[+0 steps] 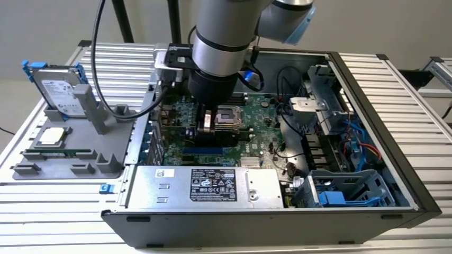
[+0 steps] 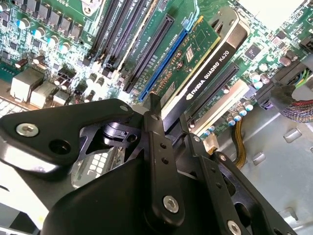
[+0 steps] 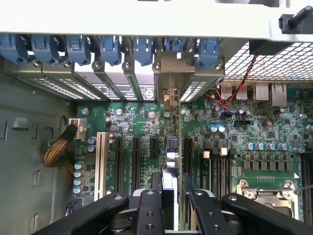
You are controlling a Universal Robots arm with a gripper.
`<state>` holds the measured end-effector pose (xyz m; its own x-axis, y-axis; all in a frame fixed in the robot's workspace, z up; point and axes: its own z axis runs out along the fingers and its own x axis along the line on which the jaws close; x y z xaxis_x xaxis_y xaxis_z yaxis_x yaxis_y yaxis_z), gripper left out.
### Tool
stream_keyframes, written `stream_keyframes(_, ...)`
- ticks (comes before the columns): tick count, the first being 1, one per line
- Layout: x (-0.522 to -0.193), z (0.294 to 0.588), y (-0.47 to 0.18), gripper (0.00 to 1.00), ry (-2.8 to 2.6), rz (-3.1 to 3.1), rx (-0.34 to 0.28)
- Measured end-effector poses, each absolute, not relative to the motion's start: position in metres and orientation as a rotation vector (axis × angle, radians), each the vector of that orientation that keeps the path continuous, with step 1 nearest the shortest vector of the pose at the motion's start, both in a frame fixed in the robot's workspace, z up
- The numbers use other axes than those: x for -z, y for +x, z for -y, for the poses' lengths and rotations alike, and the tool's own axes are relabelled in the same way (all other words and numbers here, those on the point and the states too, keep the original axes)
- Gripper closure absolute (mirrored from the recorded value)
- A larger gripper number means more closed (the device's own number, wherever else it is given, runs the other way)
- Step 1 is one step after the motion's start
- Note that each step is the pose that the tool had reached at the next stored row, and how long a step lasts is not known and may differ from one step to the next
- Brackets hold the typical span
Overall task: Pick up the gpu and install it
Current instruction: 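Insert the gpu into the slot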
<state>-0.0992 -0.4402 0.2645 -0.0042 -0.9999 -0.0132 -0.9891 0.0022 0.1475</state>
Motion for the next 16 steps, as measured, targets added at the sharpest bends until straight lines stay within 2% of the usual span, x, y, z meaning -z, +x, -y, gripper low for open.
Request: stream_keyframes(16, -0.2579, 0.4398, -0.1029, 1.0, 2.145, 2.156, 0.174)
